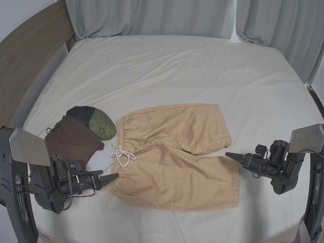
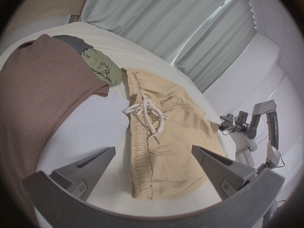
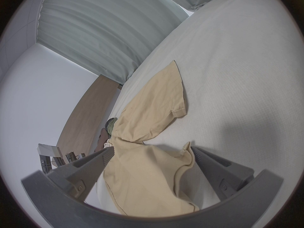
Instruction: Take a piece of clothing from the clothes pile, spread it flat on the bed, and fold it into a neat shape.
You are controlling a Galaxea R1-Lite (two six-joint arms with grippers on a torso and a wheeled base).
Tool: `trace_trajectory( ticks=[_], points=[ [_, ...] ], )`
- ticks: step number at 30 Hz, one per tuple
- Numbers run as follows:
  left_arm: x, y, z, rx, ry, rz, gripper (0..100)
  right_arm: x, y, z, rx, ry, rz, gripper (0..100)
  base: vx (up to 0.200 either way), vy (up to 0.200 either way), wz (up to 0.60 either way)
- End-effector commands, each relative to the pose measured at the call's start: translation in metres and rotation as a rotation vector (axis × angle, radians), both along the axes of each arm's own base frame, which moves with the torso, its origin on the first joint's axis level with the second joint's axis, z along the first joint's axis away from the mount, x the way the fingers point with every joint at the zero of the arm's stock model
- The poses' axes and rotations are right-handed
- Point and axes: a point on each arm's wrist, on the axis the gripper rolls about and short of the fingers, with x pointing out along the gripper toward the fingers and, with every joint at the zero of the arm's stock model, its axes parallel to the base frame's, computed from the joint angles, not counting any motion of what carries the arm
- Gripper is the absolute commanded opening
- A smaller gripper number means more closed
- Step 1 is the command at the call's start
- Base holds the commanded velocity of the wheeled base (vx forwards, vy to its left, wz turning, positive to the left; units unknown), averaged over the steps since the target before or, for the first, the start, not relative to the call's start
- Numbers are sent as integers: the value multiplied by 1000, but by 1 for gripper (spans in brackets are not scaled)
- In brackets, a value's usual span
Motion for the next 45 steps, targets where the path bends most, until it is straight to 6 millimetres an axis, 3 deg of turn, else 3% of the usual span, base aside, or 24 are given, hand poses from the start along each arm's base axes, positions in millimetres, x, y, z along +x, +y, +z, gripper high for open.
trace_trajectory(
  ticks=[1, 24, 25, 45],
  points=[
    [0, 0, 0, -1, 0, -1, 100, -1, 0, -4, -1, 14, 0, 100, 0, 0, 0],
    [2, 0, 0, -1, -5, 2, 100, -1, 3, -1, 17, 19, 1, 100, 0, 0, 0],
    [2, 0, 0, -1, -5, 2, 100, -1, 3, -1, 17, 20, 1, 0, 0, 0, 0],
    [2, 0, -2, 0, 0, -1, 100, 20, 2, 1, -8, -49, -97, 0, 0, 0, 0]
  ],
)
